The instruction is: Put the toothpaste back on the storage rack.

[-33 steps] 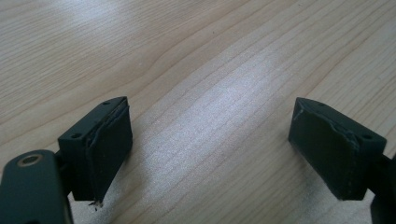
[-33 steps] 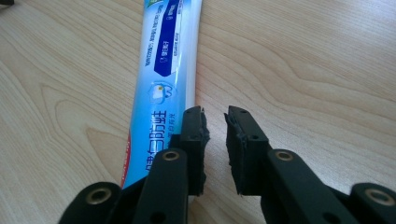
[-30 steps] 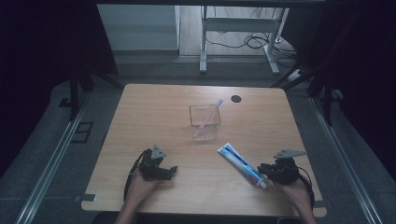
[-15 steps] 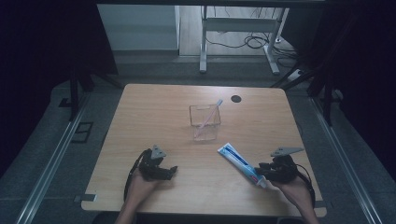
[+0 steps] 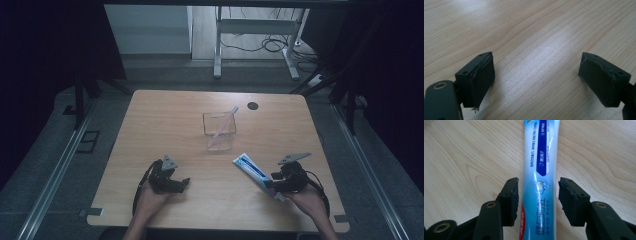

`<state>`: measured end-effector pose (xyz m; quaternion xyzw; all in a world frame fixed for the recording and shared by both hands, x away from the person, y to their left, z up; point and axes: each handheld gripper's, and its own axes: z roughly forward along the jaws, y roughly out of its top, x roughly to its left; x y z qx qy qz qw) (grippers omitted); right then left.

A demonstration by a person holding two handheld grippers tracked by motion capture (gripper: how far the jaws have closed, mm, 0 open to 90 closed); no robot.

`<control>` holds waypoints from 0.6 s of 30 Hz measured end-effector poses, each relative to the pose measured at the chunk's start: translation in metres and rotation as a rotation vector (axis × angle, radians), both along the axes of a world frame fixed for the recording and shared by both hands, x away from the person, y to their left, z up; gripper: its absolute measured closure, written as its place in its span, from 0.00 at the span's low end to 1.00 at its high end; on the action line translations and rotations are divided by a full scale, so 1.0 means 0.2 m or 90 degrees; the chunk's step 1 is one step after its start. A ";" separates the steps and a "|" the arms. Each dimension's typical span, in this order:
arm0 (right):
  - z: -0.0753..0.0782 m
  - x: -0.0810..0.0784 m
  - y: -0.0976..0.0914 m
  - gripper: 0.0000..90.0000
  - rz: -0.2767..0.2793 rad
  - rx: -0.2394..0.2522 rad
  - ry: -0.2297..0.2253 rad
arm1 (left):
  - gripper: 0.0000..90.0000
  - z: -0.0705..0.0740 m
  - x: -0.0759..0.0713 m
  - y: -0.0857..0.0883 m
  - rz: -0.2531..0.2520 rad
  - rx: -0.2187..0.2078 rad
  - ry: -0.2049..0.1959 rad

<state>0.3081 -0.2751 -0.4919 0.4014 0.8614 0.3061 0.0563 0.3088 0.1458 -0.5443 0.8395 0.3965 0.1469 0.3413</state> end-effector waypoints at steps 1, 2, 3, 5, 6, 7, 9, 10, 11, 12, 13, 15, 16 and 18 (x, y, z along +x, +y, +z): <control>0.00 0.01 0.01 0.55 0.003 -0.007 0.003 | 0.15 0.00 0.00 0.00 0.000 0.000 0.000; -0.01 0.01 0.02 0.54 0.007 -0.013 0.005 | 0.15 0.00 0.00 0.00 0.000 0.000 0.000; -0.01 0.02 0.04 0.54 0.009 -0.018 0.010 | 0.15 0.00 0.00 0.00 0.000 0.000 0.000; -0.01 0.03 0.06 0.54 0.014 -0.029 0.014 | 0.15 0.00 0.00 0.00 0.000 0.000 0.000; -0.01 0.04 0.07 0.53 0.016 -0.039 0.016 | 0.15 0.00 0.00 0.00 0.000 0.000 0.000; -0.02 0.05 0.08 0.53 0.016 -0.047 0.018 | 0.15 0.00 0.00 0.00 0.000 0.000 0.000; -0.02 0.07 0.10 0.53 0.016 -0.060 0.024 | 0.15 0.00 0.00 0.00 0.000 0.000 0.000; -0.02 0.08 0.11 0.53 0.017 -0.066 0.026 | 0.15 0.00 0.00 0.00 0.000 0.000 0.000; -0.02 0.08 0.12 0.53 0.017 -0.073 0.030 | 0.15 0.00 0.00 0.00 0.000 0.000 0.000; -0.02 0.09 0.12 0.53 0.019 -0.079 0.032 | 0.15 0.00 0.00 0.00 0.000 0.000 0.000; -0.03 0.10 0.13 0.53 0.018 -0.083 0.037 | 0.15 0.00 0.00 0.00 0.000 0.000 0.000; -0.03 0.11 0.15 0.53 0.019 -0.091 0.046 | 0.15 0.00 0.00 0.00 0.000 0.000 0.000; -0.03 0.12 0.15 0.52 0.019 -0.095 0.051 | 0.15 0.00 0.00 0.00 0.001 -0.001 0.000; -0.04 0.14 0.17 0.51 0.019 -0.105 0.063 | 0.15 0.00 0.00 0.00 0.001 -0.001 0.001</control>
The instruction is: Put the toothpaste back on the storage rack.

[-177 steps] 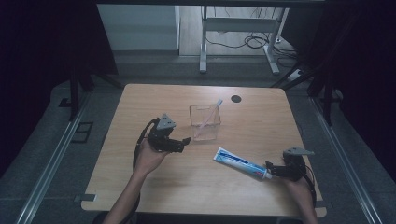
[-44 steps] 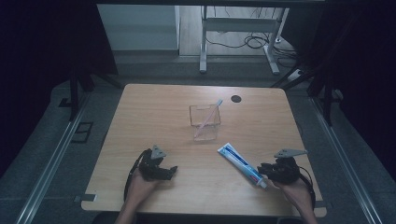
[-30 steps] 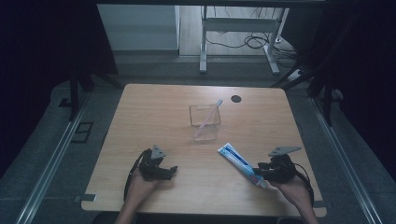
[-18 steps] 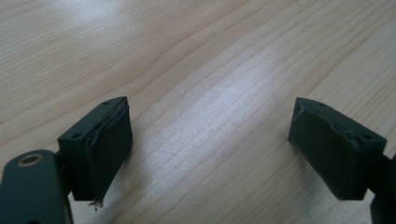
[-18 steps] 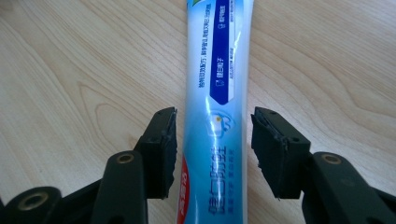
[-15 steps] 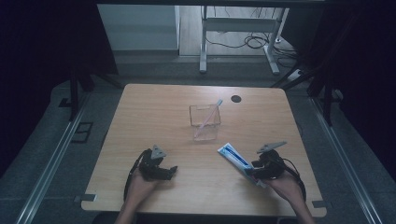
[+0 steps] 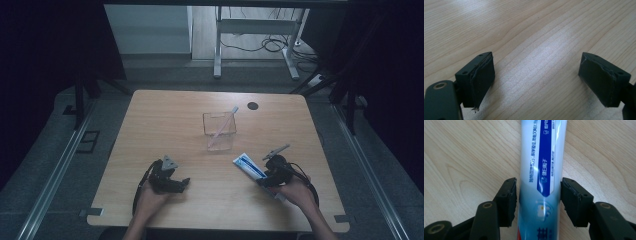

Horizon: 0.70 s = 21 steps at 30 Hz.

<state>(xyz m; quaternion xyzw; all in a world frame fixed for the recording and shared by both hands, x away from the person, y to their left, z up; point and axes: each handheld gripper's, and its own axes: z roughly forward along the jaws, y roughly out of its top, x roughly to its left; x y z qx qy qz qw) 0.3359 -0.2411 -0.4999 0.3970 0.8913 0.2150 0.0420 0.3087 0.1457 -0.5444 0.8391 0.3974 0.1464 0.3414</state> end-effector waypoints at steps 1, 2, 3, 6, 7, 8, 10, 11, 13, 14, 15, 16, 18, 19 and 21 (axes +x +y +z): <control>0.00 0.01 0.01 0.51 0.002 -0.006 0.003 | 0.15 0.00 0.00 0.00 0.000 0.000 0.000; 0.00 0.01 0.02 0.51 0.001 -0.011 0.005 | 0.15 0.00 0.00 0.00 0.000 -0.001 -0.001; 0.00 0.02 0.03 0.50 0.002 -0.017 0.009 | 0.15 0.00 0.00 0.00 0.000 0.000 0.000; -0.01 0.04 0.05 0.51 0.000 -0.035 0.013 | 0.15 0.00 0.00 0.00 0.000 -0.001 0.000; -0.01 0.05 0.06 0.51 0.003 -0.043 0.014 | 0.15 0.00 0.00 0.00 0.001 -0.001 -0.001; -0.01 0.05 0.07 0.52 0.004 -0.051 0.018 | 0.15 0.00 0.00 0.00 0.001 -0.001 0.000; -0.02 0.06 0.09 0.52 0.008 -0.068 0.024 | 0.15 0.00 0.00 0.00 0.000 -0.001 0.000; -0.02 0.06 0.10 0.53 0.006 -0.072 0.025 | 0.15 0.00 0.00 0.00 0.000 -0.002 0.000; -0.02 0.07 0.10 0.56 0.008 -0.080 0.032 | 0.15 0.00 0.00 0.00 0.000 -0.001 0.000; -0.02 0.08 0.10 0.59 0.007 -0.082 0.035 | 0.15 0.00 0.00 0.00 0.000 -0.001 0.000; -0.01 0.08 0.10 0.63 0.007 -0.082 0.038 | 0.15 0.00 0.00 0.00 0.000 -0.001 0.000; -0.01 0.08 0.10 0.68 0.009 -0.079 0.038 | 0.15 0.00 0.00 0.00 0.000 -0.002 0.000; 0.01 0.08 0.10 0.74 0.012 -0.077 0.036 | 0.15 0.00 0.00 0.00 0.000 -0.001 0.000; 0.01 0.08 0.09 0.76 0.014 -0.074 0.035 | 0.15 0.00 0.00 0.00 0.000 -0.002 0.000; 0.02 0.07 0.09 0.78 0.017 -0.070 0.028 | 0.15 0.00 0.00 0.00 0.000 -0.002 0.000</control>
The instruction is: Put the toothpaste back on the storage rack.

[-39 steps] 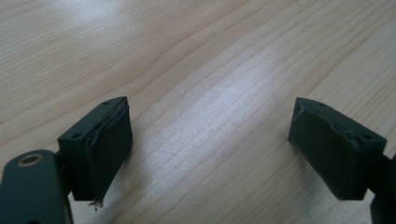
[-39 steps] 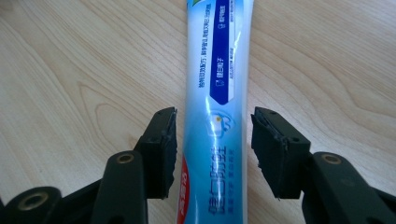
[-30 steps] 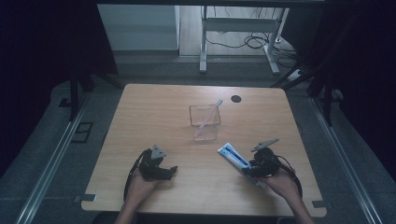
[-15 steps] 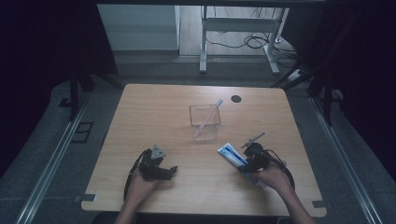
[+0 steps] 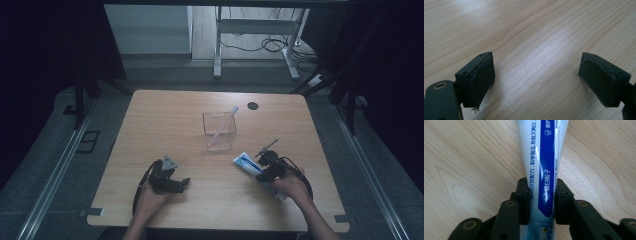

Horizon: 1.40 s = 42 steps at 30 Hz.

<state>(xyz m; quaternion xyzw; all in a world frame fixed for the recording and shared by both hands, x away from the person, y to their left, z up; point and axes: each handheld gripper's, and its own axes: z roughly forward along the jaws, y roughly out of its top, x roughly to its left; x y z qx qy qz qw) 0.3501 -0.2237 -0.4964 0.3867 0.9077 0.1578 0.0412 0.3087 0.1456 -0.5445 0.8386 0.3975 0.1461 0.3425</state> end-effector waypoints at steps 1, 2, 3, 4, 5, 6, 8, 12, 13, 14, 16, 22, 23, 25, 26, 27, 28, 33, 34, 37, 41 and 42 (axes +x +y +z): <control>0.00 0.00 0.00 0.79 0.002 0.003 -0.004 | 0.15 0.00 0.00 0.00 0.000 0.000 0.000; 0.00 -0.01 -0.01 0.79 0.001 0.007 -0.006 | 0.15 0.00 0.00 0.00 0.000 0.000 0.000; 0.00 -0.01 -0.01 0.80 -0.001 0.011 -0.008 | 0.15 0.00 0.00 0.00 0.000 0.000 0.000; 0.00 -0.02 -0.02 0.80 0.000 0.016 -0.013 | 0.15 0.00 0.00 0.00 0.000 0.000 0.000; 0.00 -0.02 -0.02 0.80 0.000 0.020 -0.017 | 0.15 0.00 0.00 0.00 0.000 0.000 0.000; 0.00 -0.02 -0.03 0.80 0.001 0.023 -0.022 | 0.15 0.00 0.00 0.00 0.000 0.000 0.001; 0.00 -0.03 -0.04 0.80 0.000 0.028 -0.024 | 0.15 0.00 0.00 0.00 0.000 -0.001 0.000; 0.01 -0.04 -0.05 0.81 0.000 0.041 -0.035 | 0.15 0.00 0.00 0.00 0.000 0.000 0.000; 0.01 -0.04 -0.06 0.81 0.000 0.048 -0.036 | 0.15 0.00 0.00 0.00 0.000 0.000 0.000; 0.02 -0.05 -0.06 0.81 -0.002 0.055 -0.037 | 0.15 0.00 0.00 0.00 0.000 0.000 0.001; 0.03 -0.06 -0.07 0.81 0.002 0.065 -0.045 | 0.15 0.00 0.00 0.00 0.000 0.001 0.001; 0.09 -0.07 -0.09 0.81 0.005 0.102 -0.073 | 0.15 0.00 0.00 0.00 0.000 0.000 0.000; 0.10 -0.08 -0.09 0.81 0.005 0.108 -0.078 | 0.15 0.00 0.00 0.00 0.000 0.000 0.000; 0.12 -0.08 -0.09 0.81 0.005 0.118 -0.083 | 0.15 0.00 0.00 0.00 0.000 0.001 0.000; 0.13 -0.08 -0.10 0.81 0.004 0.122 -0.087 | 0.15 0.00 0.00 0.00 -0.001 0.001 0.000; 0.14 -0.08 -0.10 0.81 0.004 0.126 -0.091 | 0.15 0.00 0.00 0.00 -0.003 0.004 0.000; 0.15 -0.08 -0.10 0.81 0.005 0.129 -0.095 | 0.15 0.00 0.00 0.00 -0.004 0.005 -0.001; 0.19 -0.08 -0.09 0.81 0.005 0.147 -0.110 | 0.15 0.00 0.00 0.00 -0.004 0.005 -0.001; 0.20 -0.08 -0.09 0.81 0.006 0.151 -0.112 | 0.15 0.00 0.00 0.00 -0.003 0.004 -0.001; 0.22 -0.08 -0.08 0.81 0.006 0.159 -0.122 | 0.15 0.00 0.00 0.00 -0.004 0.004 -0.001; 0.26 -0.07 -0.07 0.81 0.003 0.171 -0.134 | 0.15 0.00 0.00 0.00 -0.004 0.004 -0.002; 0.27 -0.07 -0.07 0.81 0.003 0.173 -0.138 | 0.15 0.00 0.00 0.00 -0.004 0.004 -0.001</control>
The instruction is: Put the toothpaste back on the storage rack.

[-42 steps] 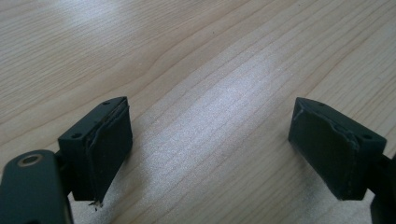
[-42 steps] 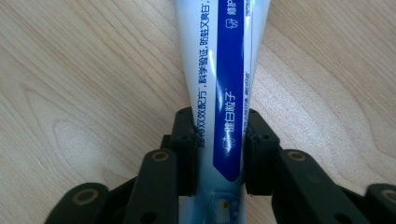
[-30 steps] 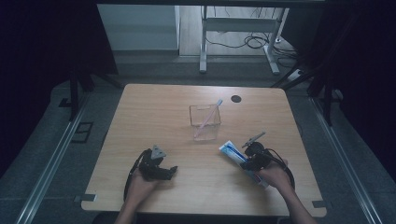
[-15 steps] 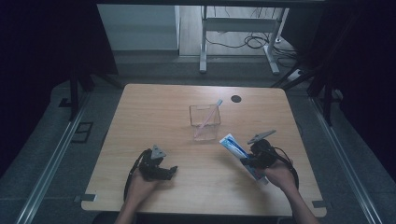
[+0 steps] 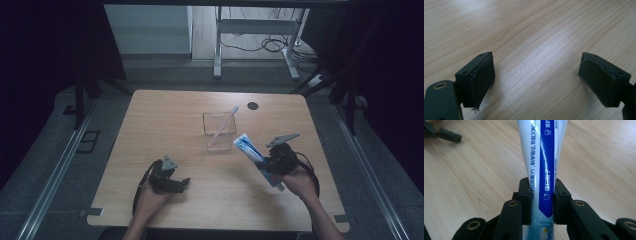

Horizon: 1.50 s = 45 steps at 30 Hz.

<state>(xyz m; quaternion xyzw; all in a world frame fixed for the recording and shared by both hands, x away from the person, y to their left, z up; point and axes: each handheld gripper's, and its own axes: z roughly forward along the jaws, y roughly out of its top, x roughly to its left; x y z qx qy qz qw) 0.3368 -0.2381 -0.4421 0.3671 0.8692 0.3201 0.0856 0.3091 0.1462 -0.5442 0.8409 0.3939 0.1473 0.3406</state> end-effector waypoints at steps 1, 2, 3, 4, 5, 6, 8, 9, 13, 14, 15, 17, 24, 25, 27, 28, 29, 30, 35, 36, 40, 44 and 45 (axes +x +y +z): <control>0.01 0.00 0.00 0.81 0.000 0.003 -0.002 | 0.15 0.00 0.00 0.00 0.002 -0.002 -0.001; 0.02 0.01 0.00 0.81 -0.002 0.005 -0.005 | 0.15 0.00 0.00 0.00 0.002 -0.002 -0.001; 0.03 0.01 0.01 0.81 -0.003 0.007 -0.008 | 0.15 0.00 0.00 0.00 0.002 -0.001 0.000; 0.04 0.02 0.01 0.81 -0.003 0.010 -0.012 | 0.15 0.00 0.00 0.00 0.002 -0.002 0.000; 0.05 0.02 0.01 0.81 -0.004 0.013 -0.015 | 0.15 0.00 0.00 0.00 0.002 -0.002 0.000; 0.06 0.03 0.01 0.81 -0.003 0.016 -0.020 | 0.15 0.00 0.00 0.00 0.002 -0.001 0.000; 0.08 0.04 0.02 0.81 -0.005 0.020 -0.026 | 0.15 0.00 0.00 0.00 0.002 -0.002 0.000; 0.09 0.04 0.03 0.81 -0.004 0.023 -0.028 | 0.15 0.00 0.00 0.00 0.002 0.000 0.001; 0.12 0.06 0.05 0.81 -0.001 0.031 -0.037 | 0.15 0.00 0.00 0.00 0.000 -0.001 0.000; 0.13 0.06 0.06 0.81 -0.001 0.034 -0.040 | 0.15 0.00 0.00 0.00 0.002 0.000 0.001; 0.13 0.07 0.06 0.81 0.000 0.035 -0.042 | 0.15 0.00 0.00 0.00 0.002 0.000 0.001; 0.14 0.08 0.08 0.81 0.003 0.036 -0.047 | 0.15 0.00 0.00 0.00 0.001 0.000 0.001; 0.16 0.11 0.12 0.81 0.006 0.043 -0.061 | 0.15 0.00 0.00 0.00 0.001 0.002 0.002; 0.16 0.12 0.13 0.81 0.006 0.045 -0.062 | 0.15 0.00 0.00 0.00 0.002 0.001 0.001; 0.16 0.13 0.13 0.81 0.006 0.047 -0.066 | 0.15 0.00 0.00 0.00 0.001 0.001 0.002; 0.16 0.13 0.14 0.81 0.004 0.049 -0.067 | 0.15 0.00 0.00 0.00 0.001 0.001 0.002; 0.17 0.13 0.14 0.81 0.003 0.050 -0.068 | 0.15 0.00 0.00 0.00 0.002 0.001 0.000; 0.17 0.14 0.14 0.81 0.003 0.051 -0.070 | 0.15 0.00 0.00 0.00 0.002 0.002 0.001; 0.18 0.17 0.16 0.81 0.001 0.053 -0.078 | 0.15 0.00 0.00 0.00 0.001 0.001 0.000; 0.19 0.17 0.17 0.81 0.001 0.054 -0.081 | 0.15 0.00 0.00 0.00 0.001 0.001 0.001; 0.21 0.19 0.19 0.81 0.003 0.058 -0.087 | 0.15 0.00 0.00 0.00 0.001 0.001 0.001; 0.22 0.22 0.22 0.81 0.004 0.057 -0.088 | 0.15 0.00 0.00 0.00 0.001 0.001 0.001; 0.22 0.22 0.22 0.81 0.004 0.057 -0.088 | 0.15 0.00 0.00 0.00 0.001 0.001 0.001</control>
